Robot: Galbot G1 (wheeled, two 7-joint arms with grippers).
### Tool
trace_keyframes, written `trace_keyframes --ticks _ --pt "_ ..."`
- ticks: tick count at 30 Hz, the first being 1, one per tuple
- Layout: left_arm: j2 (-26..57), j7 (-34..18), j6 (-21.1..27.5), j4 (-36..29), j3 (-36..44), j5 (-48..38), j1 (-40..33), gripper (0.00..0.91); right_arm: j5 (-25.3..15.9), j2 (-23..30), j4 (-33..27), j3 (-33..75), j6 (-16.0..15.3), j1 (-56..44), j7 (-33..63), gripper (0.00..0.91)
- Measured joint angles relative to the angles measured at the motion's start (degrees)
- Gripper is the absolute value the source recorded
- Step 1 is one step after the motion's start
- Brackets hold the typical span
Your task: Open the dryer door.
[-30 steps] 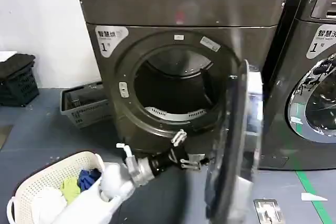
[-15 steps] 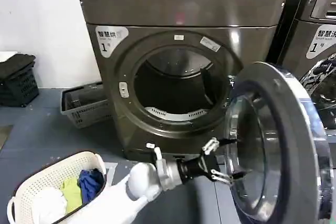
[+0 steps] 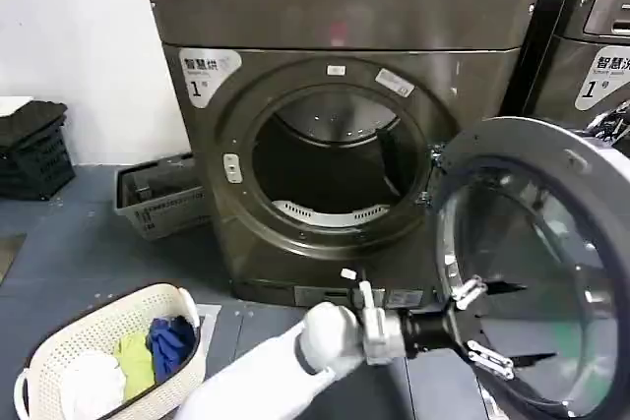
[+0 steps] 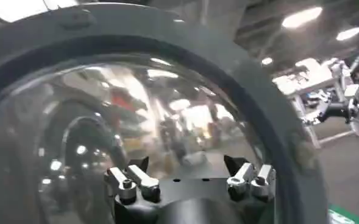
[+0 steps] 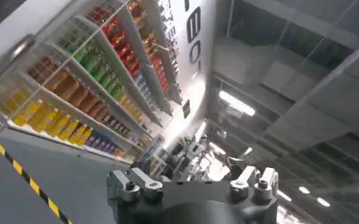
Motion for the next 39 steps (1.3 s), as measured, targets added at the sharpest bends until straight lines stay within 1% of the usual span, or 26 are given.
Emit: trace_keyframes --ticks 9,13,16,25,29,39 --pt "-6.89 -1.30 1.18 5.90 2.51 2.47 -1.99 0.907 -0.78 1.63 1.65 -0.74 -0.05 0.16 0.32 0.907" --pt "-10.36 -3.95 3.06 8.58 2.95 3.93 -2.84 0.907 -0.86 2.40 2.44 -1.09 -0.04 0.11 0.42 0.907" --pt "-12.69 -6.56 5.35 10.04 3.05 5.46 -3.25 0.907 -0.98 2.63 3.22 -1.53 -0.03 0.11 0.44 0.907" --pt "-12.78 -13.03 12.30 13.87 2.11 7.16 -4.36 0.907 -1.76 2.63 5.48 -2.65 0.03 0.31 0.62 0.907" --pt "-12.78 -14.10 12.85 15.08 1.23 5.73 -4.89 0.907 -2.02 2.63 6.28 -3.11 0.05 0.43 0.81 0.907" --pt "-12.79 -20.26 16.23 17.87 -0.95 2.91 -5.53 0.907 -2.21 2.62 7.14 -3.75 0.29 0.64 1.05 0.907"
